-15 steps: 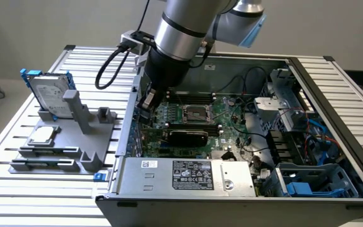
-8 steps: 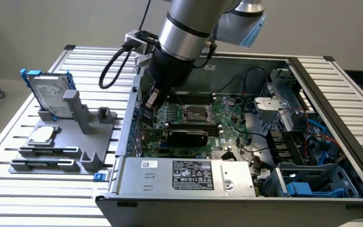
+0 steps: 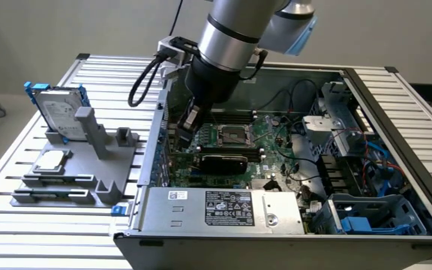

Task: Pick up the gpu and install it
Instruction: 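Press down on the gpu until it lock into place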

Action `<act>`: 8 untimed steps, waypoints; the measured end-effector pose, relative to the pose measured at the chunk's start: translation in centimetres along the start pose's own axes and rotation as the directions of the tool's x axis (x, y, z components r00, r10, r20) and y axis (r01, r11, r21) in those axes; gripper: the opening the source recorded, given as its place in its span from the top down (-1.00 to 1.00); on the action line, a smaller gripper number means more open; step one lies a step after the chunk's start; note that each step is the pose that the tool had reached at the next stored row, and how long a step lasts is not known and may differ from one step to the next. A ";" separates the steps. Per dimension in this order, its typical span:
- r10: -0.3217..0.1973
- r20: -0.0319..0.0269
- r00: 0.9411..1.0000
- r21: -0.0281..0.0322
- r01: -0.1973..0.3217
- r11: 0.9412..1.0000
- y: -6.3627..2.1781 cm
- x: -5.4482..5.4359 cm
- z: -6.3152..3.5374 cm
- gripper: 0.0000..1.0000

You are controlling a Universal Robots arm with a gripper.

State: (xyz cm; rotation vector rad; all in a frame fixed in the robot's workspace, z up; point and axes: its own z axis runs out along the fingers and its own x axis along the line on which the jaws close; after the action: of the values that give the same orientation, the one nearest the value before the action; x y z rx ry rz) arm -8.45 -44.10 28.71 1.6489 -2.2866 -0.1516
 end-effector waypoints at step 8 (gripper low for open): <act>-0.005 0.051 0.999 0.130 -0.002 0.992 -0.25 -0.1 -0.09 0.79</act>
State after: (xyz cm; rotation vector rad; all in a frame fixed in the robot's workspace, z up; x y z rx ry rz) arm -8.18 -44.10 28.72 1.7284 -2.3796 -0.0465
